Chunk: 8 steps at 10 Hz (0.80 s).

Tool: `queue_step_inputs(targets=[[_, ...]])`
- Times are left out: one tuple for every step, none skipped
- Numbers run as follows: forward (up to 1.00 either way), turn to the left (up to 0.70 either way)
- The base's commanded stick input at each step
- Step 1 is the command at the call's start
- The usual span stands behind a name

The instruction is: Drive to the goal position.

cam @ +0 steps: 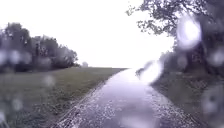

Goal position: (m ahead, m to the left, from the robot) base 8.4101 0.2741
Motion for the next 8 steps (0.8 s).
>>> queue_step_inputs(targets=[[0.69, 0.00], [0.69, 0.00], [0.69, 0.00], [0.69, 0.00], [0.70, 0.00], [0.70, 0.00], [0.70, 0.00], [0.69, 0.00]])
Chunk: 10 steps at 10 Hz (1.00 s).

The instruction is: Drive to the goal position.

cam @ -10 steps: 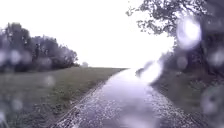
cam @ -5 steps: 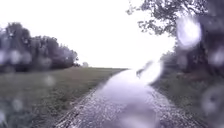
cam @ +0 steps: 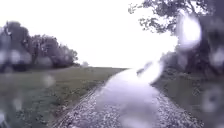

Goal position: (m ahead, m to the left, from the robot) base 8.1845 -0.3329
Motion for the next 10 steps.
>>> queue_step_inputs(targets=[[0.70, 0.00], [0.69, 0.00], [0.69, 0.00], [0.69, 0.00], [0.69, 0.00], [0.69, -0.04], [0.69, -0.11], [0.69, -0.13], [0.69, 0.00], [0.69, 0.00]])
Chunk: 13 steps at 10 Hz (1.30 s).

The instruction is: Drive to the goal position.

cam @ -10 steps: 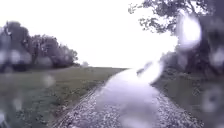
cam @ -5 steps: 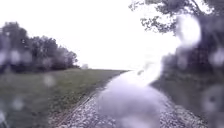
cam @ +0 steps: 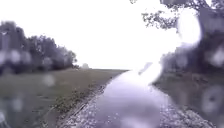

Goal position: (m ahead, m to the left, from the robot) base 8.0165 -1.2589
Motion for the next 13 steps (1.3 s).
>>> queue_step_inputs(targets=[[0.69, 0.00], [0.69, 0.00], [0.68, 0.00], [0.68, 0.00], [0.69, 0.00], [0.69, 0.00], [0.69, -0.04], [0.69, -0.13], [0.70, -0.04], [0.70, 0.00], [0.70, 0.00], [0.70, -0.08], [0.70, -0.13]])
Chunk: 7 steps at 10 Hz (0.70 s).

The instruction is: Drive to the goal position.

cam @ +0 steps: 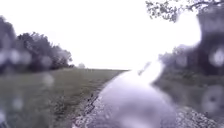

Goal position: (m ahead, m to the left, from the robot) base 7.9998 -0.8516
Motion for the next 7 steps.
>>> queue_step_inputs(targets=[[0.69, -0.13], [0.70, -0.13], [0.69, -0.13], [0.69, -0.12], [0.69, -0.08], [0.69, 0.00], [0.69, 0.00]])
